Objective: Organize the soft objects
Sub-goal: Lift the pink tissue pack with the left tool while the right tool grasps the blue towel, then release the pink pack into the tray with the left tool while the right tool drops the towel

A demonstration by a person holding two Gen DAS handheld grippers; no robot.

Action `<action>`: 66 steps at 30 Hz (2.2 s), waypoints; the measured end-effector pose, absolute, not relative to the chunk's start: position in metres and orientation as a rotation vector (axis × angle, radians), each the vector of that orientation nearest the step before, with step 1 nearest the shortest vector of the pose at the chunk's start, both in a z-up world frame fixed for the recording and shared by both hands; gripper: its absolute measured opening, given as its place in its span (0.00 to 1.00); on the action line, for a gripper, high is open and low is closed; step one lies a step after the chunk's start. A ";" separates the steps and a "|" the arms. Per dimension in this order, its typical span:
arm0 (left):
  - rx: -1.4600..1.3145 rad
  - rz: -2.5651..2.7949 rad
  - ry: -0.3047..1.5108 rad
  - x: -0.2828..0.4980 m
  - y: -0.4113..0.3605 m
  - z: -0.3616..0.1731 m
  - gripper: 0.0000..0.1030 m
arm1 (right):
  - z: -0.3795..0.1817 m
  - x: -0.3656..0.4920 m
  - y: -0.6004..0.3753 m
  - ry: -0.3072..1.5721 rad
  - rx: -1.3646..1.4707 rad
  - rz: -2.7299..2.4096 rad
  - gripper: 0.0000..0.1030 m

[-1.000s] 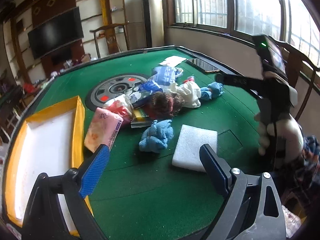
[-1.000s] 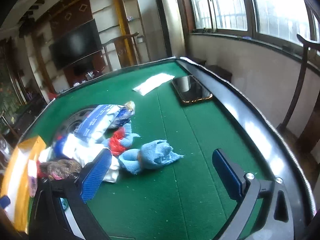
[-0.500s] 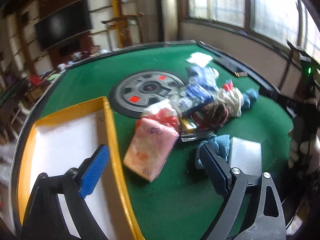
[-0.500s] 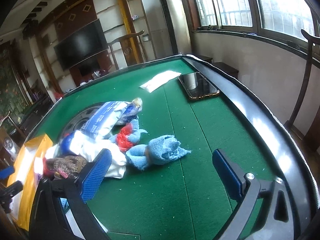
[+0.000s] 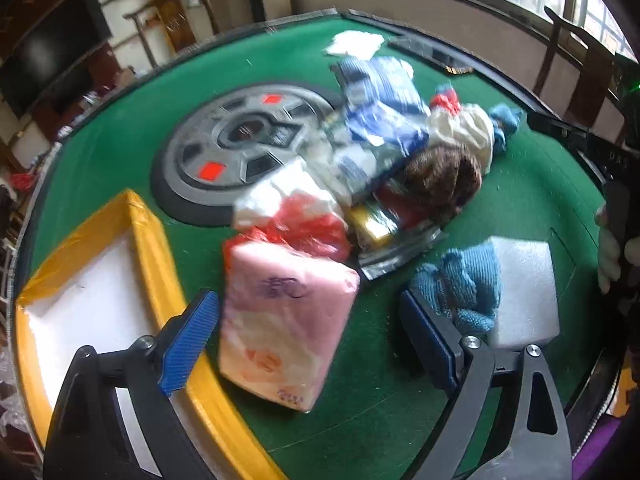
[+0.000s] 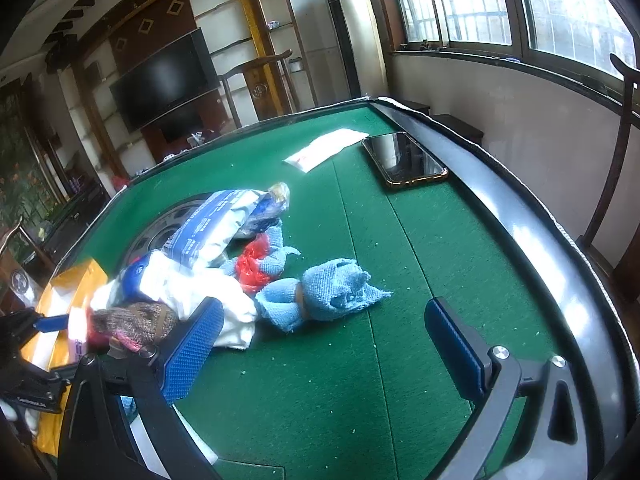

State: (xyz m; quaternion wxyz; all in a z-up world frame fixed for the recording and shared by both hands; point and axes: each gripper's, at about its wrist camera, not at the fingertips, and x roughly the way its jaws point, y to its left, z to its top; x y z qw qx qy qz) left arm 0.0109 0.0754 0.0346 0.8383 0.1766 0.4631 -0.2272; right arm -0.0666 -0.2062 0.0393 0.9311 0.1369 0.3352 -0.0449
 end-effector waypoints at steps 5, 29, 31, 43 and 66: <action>0.382 -0.499 1.034 0.015 0.068 0.029 0.51 | 0.039 -0.065 -0.206 0.692 0.280 -0.094 0.96; -0.136 -0.396 0.750 -0.079 0.213 0.113 0.50 | 0.035 -0.050 -0.039 0.927 -0.076 0.400 0.45; -0.155 -0.367 0.749 -0.081 0.228 0.111 0.50 | 0.026 -0.044 -0.031 0.952 -0.076 0.404 0.43; -0.283 -0.317 0.749 -0.050 0.281 0.108 0.50 | 0.086 -0.041 0.007 0.870 -0.016 0.516 0.18; -0.623 -0.202 0.906 0.084 0.310 0.026 0.64 | 0.053 0.086 0.130 0.925 -0.033 0.506 0.55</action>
